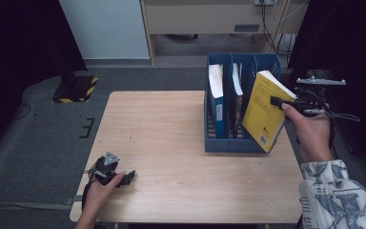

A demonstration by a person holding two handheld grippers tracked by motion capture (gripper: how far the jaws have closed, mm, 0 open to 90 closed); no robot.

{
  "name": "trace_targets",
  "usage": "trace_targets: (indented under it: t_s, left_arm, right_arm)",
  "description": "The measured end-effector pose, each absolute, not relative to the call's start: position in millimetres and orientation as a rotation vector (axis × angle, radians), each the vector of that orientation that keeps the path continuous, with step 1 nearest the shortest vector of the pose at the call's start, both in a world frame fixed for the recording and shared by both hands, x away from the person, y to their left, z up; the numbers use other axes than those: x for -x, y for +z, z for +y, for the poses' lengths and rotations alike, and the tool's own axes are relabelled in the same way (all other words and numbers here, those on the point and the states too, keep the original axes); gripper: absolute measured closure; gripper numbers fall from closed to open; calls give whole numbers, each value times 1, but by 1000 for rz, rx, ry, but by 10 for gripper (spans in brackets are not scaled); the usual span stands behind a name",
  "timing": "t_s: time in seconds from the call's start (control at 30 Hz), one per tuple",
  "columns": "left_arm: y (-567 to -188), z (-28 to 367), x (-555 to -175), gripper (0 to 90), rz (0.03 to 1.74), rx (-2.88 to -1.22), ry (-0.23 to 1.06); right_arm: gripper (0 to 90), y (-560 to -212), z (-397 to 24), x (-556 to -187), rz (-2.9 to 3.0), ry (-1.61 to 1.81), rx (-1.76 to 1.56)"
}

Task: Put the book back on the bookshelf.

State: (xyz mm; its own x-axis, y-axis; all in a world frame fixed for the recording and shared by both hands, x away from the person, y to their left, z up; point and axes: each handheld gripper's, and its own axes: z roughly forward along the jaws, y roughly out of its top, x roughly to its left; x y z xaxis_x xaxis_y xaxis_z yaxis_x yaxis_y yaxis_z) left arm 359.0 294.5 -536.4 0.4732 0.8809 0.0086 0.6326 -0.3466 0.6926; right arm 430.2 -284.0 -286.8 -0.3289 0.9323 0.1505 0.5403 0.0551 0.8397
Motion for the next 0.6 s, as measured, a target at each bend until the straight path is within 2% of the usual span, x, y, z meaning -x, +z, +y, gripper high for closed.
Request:
trace_targets:
  t_s: [0.6]
  left_arm:
    - [-537,294,-359,0,1249,-2088,512]
  right_arm:
    - [750,-291,-254,-468,1865,1140,-1503]
